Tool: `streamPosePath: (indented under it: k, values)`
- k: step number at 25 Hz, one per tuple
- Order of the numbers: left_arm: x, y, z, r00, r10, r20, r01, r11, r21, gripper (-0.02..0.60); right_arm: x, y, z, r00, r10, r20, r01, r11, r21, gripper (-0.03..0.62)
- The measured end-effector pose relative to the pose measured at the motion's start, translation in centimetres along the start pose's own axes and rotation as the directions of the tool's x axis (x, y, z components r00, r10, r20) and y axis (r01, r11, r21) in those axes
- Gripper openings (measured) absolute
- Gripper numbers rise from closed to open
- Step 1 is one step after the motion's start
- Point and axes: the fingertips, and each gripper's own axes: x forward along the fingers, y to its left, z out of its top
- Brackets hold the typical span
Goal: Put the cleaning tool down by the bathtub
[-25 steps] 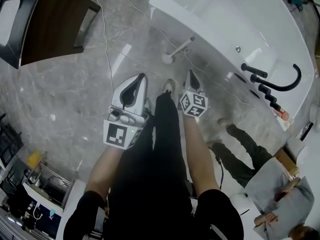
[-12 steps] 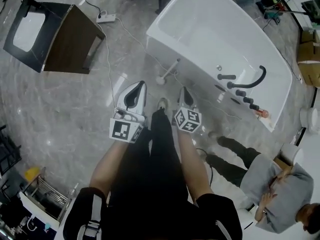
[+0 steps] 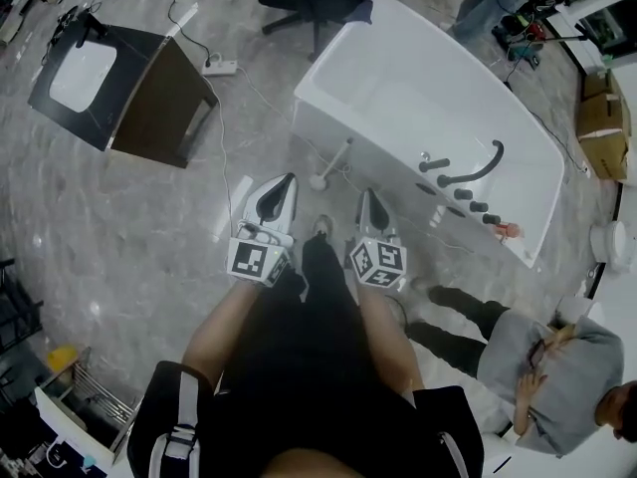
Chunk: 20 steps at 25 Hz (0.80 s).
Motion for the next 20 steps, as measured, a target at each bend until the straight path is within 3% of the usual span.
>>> streamPosePath:
  k: [10,20]
  values:
    - [-2.1,-1.7,2.7,0.999,-0.032,0.012,0.033,0.999,-0.021,0.007,-6.3,3.1,6.5,0.992,0.042,0.121,-0.037,0.998,-0.046,-0.002]
    - [-3.0,-3.1,3.2,0.997,-0.075,0.008,0.075,0.997,-0.026,0.007,-8.9,3.7,8.7,0.984,0.048,0.172,-0.031,0.994,-0.103,-0.002]
